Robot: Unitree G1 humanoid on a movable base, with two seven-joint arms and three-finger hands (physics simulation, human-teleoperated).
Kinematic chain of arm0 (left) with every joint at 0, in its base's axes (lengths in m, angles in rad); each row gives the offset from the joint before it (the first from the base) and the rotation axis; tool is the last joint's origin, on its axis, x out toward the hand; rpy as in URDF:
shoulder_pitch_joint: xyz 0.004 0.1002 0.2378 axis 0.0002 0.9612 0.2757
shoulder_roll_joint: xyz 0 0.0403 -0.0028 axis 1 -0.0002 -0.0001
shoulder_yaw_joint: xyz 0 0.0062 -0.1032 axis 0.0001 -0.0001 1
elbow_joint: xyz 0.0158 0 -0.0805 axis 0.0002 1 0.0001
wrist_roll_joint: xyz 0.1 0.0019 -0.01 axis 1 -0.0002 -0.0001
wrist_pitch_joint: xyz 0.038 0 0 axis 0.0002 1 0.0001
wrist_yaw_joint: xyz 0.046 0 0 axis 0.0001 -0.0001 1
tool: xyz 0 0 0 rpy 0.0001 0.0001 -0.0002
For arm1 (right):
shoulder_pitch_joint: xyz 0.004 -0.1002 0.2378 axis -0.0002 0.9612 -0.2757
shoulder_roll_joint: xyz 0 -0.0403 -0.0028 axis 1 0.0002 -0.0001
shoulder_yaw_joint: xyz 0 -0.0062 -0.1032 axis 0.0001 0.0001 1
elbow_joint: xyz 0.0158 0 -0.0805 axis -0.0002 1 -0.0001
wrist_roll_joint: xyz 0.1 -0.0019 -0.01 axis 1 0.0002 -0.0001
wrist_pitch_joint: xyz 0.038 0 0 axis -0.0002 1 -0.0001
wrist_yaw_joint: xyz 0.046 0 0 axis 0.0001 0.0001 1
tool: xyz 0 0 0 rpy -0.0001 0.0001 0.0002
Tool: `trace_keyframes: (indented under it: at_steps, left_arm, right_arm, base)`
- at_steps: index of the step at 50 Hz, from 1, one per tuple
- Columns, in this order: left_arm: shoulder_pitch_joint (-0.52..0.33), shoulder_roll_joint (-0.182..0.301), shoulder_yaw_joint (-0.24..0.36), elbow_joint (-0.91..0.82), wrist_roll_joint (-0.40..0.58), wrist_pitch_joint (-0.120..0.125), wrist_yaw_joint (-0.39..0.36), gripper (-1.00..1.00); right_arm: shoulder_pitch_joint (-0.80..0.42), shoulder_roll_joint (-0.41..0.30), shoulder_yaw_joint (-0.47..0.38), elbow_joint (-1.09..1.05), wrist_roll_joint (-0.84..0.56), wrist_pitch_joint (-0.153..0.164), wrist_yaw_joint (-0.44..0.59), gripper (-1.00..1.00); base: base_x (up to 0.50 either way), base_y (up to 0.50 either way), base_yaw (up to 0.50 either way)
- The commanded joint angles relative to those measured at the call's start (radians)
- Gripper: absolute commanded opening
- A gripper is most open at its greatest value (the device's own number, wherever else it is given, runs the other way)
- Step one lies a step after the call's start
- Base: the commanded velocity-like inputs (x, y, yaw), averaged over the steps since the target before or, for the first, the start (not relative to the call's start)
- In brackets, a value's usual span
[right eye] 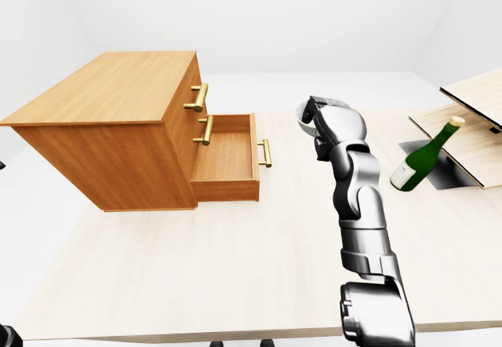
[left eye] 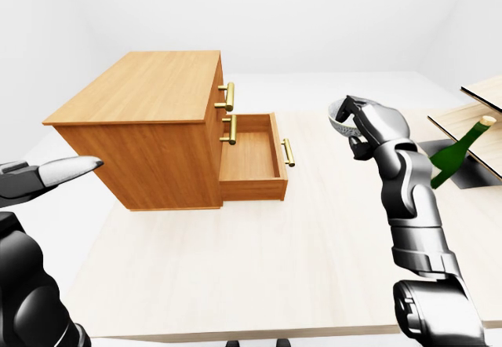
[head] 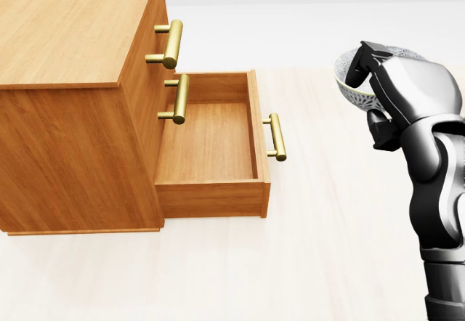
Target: Put the bowl on top of the cabinet.
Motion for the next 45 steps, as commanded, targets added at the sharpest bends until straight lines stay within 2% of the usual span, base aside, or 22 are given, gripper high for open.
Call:
trace_keyframes:
  at_steps: [1,31,45]
  left_arm:
    - [-0.002,0.002,0.000,0.002,-0.002,0.000,0.002,0.89]
    - [-0.003,0.007,0.007,-0.003,-0.013,0.000,0.006,0.89]
    - [-0.002,0.005,0.006,-0.004,-0.013,0.000,0.005,0.89]
  right_arm:
    - [-0.091,0.015,0.026,0.051,-0.008,0.000,-0.013,-1.00]
    - [-0.305,0.080,0.091,0.226,-0.042,0.000,-0.031,-1.00]
    - [-0.422,0.133,0.122,0.326,-0.053,0.000,-0.051,-1.00]
  base:
    - [0.00,0.00,0.00]
    - [0.00,0.00,0.00]
    - [0.00,0.00,0.00]
